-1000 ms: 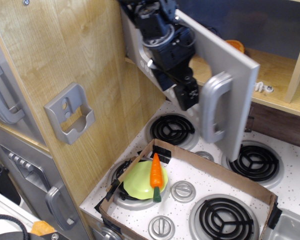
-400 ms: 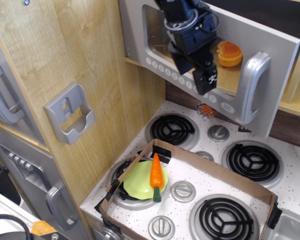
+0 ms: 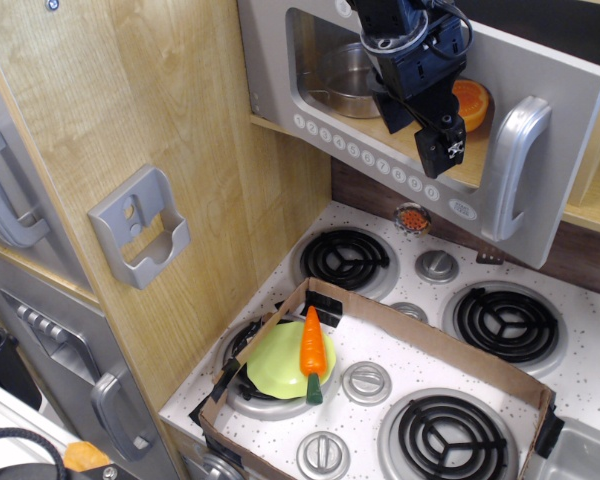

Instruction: Close microwave

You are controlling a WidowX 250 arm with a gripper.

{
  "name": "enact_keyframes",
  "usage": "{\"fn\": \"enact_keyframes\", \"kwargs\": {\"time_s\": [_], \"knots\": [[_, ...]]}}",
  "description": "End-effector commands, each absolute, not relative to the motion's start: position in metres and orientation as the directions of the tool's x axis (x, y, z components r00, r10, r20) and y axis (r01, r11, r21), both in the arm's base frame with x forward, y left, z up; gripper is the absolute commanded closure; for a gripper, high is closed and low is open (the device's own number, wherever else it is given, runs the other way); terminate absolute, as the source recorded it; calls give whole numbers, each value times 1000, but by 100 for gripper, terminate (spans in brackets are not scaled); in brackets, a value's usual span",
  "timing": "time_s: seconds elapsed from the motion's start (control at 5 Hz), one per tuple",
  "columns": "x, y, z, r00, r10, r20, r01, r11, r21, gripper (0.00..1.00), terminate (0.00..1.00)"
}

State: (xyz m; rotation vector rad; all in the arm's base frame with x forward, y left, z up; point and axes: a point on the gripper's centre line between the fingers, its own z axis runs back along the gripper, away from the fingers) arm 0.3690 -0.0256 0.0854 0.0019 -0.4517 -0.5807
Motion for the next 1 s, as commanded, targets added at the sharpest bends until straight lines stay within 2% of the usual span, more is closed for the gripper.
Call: {"fn": "enact_keyframes", "kwargs": {"time_s": [0.0,0.4,0.6,0.8], "knots": [[390,-41,122,662,-547,512,515,829,219,0,0],[402,-47,127,625,-564,539,523,816,247,0,0],[405,-50,127,576,-541,613,489,829,272,0,0],[405,-52,127,577,-535,617,483,833,270,0,0]]}}
